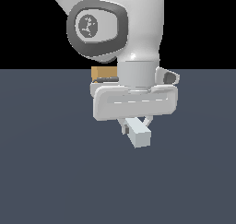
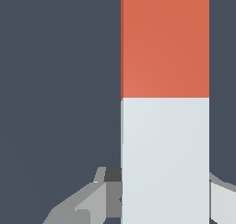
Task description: Insert the peg into the horizontal hole in a box.
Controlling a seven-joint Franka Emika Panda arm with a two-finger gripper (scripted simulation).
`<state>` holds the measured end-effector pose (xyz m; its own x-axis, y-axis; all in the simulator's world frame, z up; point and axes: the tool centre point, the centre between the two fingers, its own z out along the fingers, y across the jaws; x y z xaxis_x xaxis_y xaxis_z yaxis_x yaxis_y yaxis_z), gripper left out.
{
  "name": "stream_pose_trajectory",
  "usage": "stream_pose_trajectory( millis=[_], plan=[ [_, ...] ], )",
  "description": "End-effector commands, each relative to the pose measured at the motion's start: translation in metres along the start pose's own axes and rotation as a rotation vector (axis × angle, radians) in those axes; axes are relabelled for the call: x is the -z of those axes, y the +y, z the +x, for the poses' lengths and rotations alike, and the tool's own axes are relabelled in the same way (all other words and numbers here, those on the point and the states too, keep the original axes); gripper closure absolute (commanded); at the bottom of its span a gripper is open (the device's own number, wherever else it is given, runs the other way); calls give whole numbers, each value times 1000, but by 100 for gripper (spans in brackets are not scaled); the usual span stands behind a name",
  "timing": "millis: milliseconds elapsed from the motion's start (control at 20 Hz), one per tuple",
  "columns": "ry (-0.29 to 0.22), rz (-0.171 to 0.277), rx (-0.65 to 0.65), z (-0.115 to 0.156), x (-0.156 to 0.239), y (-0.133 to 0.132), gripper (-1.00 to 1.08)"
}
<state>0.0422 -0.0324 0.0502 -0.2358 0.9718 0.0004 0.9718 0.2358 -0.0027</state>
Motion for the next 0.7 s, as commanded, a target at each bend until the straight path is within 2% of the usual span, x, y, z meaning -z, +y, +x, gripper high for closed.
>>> stream_pose_trajectory(
  millis=[0,350,650],
  plan=[
    [-1,-3,27,39,8,13,108],
    [-1,-3,84,121,20,39,108],
    [-1,-3,107,154,25,48,108]
  ],
)
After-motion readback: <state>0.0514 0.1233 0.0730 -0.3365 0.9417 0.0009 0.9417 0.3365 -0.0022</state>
